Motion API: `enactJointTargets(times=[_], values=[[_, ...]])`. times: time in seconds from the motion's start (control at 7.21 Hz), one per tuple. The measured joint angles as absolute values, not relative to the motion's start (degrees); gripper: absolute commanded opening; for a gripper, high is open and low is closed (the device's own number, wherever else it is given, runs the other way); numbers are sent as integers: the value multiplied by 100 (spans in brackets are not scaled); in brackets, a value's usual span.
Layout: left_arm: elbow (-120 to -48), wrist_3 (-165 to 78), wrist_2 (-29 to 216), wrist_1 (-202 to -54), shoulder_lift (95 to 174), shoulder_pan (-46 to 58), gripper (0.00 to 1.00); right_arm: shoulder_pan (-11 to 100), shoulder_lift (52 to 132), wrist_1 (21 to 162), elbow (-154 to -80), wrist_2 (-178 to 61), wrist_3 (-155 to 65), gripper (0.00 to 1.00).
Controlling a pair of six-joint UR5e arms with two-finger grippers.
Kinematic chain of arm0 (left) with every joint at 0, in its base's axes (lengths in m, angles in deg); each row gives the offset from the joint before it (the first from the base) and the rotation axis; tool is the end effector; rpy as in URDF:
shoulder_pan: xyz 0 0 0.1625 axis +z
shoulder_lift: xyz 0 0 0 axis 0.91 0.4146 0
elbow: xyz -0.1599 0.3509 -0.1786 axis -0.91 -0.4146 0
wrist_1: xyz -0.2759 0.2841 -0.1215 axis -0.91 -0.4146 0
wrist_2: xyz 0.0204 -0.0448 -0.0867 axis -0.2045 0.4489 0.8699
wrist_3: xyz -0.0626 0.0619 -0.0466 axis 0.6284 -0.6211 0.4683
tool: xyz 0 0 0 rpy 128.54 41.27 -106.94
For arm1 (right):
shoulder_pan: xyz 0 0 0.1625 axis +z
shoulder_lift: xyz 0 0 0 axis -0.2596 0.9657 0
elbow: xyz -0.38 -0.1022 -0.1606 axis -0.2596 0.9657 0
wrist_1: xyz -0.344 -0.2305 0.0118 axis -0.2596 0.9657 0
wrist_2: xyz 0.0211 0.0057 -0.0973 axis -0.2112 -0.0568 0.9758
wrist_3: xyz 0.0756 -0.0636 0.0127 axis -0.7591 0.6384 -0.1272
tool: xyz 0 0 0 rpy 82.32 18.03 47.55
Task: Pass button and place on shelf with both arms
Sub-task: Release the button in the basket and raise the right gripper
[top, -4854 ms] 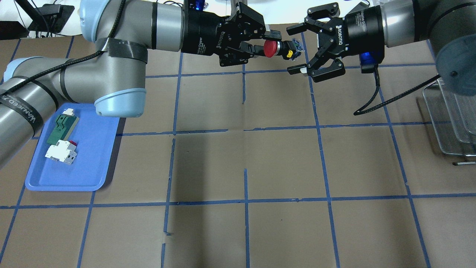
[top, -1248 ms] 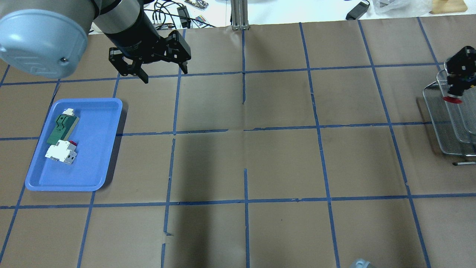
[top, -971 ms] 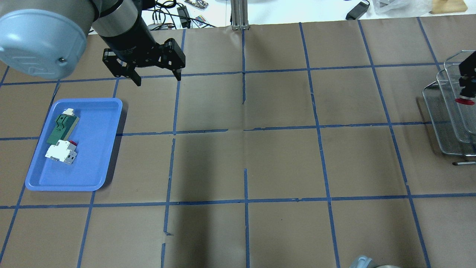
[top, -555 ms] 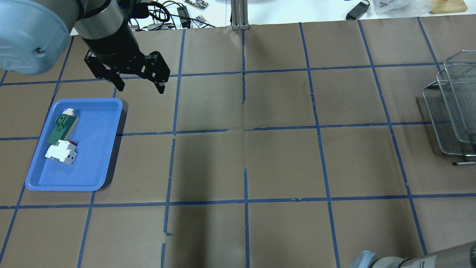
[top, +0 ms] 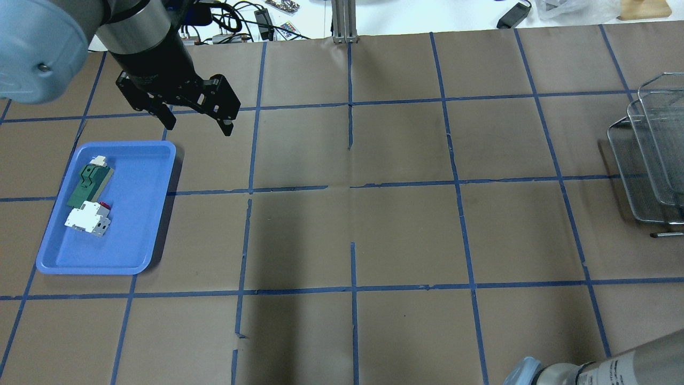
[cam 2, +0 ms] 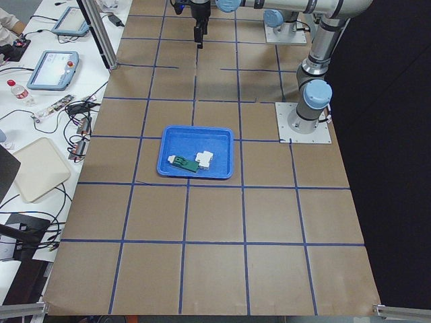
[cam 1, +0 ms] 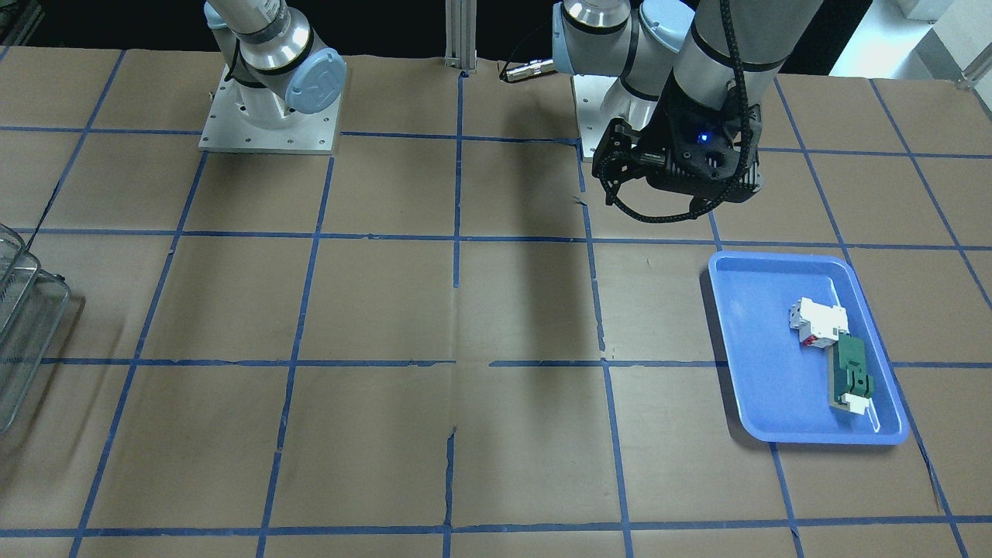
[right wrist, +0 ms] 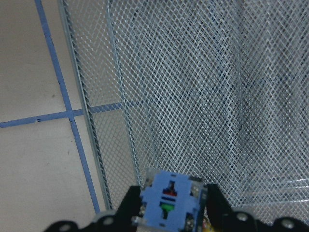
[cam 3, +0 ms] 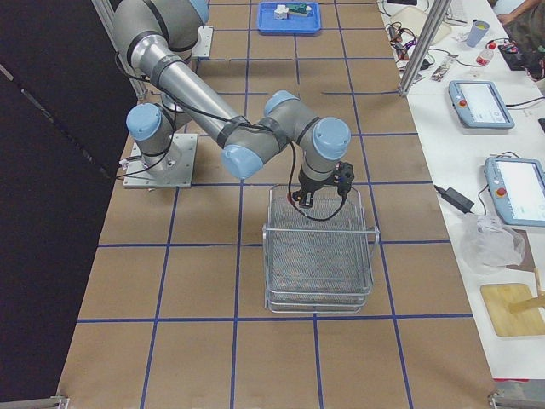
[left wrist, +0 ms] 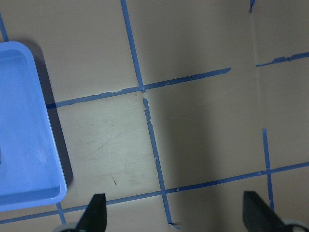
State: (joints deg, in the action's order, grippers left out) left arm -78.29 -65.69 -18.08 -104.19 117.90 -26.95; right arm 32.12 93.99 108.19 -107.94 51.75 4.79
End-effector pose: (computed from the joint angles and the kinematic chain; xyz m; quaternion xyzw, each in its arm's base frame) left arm -0.1556 -0.5066 0.4986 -0.0849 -0.9964 -0.0071 0.0024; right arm -0.3069 -0.5340 0.3701 0.0845 0.9935 0.0431 0.0636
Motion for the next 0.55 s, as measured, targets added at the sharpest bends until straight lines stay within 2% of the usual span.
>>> enactJointTargets(times=[0.55], values=[[-7845,-6562,-1789,-10404,11702,-2498,100,3212,9514,10349,-10603,5197,455,100]])
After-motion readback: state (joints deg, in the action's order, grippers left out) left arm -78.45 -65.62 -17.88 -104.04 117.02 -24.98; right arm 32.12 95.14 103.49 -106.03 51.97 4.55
